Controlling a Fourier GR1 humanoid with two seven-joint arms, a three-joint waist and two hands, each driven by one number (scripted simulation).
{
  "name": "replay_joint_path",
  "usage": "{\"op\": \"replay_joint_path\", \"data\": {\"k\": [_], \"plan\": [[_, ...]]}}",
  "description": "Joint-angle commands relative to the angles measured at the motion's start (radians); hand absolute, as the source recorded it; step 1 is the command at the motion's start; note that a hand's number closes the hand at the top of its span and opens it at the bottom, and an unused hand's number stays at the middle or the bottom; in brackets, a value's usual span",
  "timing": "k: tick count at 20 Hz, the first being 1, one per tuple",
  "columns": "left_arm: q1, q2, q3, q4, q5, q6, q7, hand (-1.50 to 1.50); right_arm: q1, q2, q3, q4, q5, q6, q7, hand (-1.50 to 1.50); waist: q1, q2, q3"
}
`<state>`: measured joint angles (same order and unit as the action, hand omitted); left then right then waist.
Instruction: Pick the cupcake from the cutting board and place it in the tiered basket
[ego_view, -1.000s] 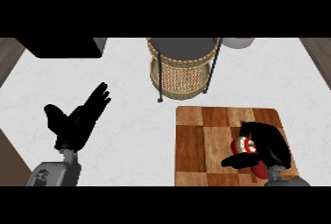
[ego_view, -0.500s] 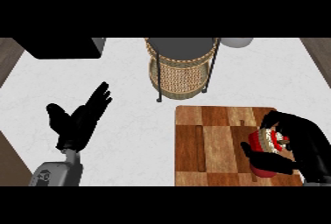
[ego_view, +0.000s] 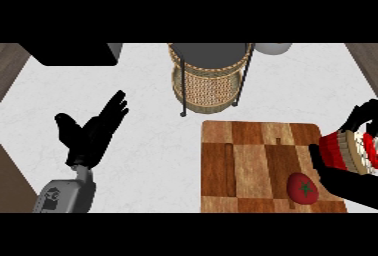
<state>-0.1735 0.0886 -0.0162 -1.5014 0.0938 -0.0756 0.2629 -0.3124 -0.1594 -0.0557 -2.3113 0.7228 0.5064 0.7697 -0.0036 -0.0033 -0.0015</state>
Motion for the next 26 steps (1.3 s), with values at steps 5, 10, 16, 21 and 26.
{"op": "replay_joint_path", "data": {"k": [5,10,16,21,26], "plan": [[-0.027,0.006,0.025,0.068,0.003,-0.019,-0.045,0.00,-0.457,-0.052,-0.063,0.169,-0.086,0.098,0.189,1.50,0.008,0.003,0.000],[-0.010,-0.018,-0.016,0.017,-0.015,-0.009,-0.020,0.00,-0.675,-0.077,-0.033,0.366,-0.064,0.128,0.240,1.50,0.014,0.002,0.000],[-0.014,-0.044,-0.043,0.016,-0.048,0.023,0.003,0.00,-0.768,0.013,-0.024,0.625,0.025,-0.048,0.186,1.50,0.019,0.005,0.001],[-0.030,-0.031,-0.029,0.007,-0.025,-0.001,0.012,0.00,-0.808,0.031,-0.036,0.889,0.103,-0.231,0.047,1.50,0.027,0.010,0.001],[-0.039,-0.032,-0.008,0.052,-0.020,-0.005,-0.026,0.00,-0.916,0.052,-0.071,1.124,0.099,-0.368,-0.064,1.50,0.027,0.011,0.001]]}}
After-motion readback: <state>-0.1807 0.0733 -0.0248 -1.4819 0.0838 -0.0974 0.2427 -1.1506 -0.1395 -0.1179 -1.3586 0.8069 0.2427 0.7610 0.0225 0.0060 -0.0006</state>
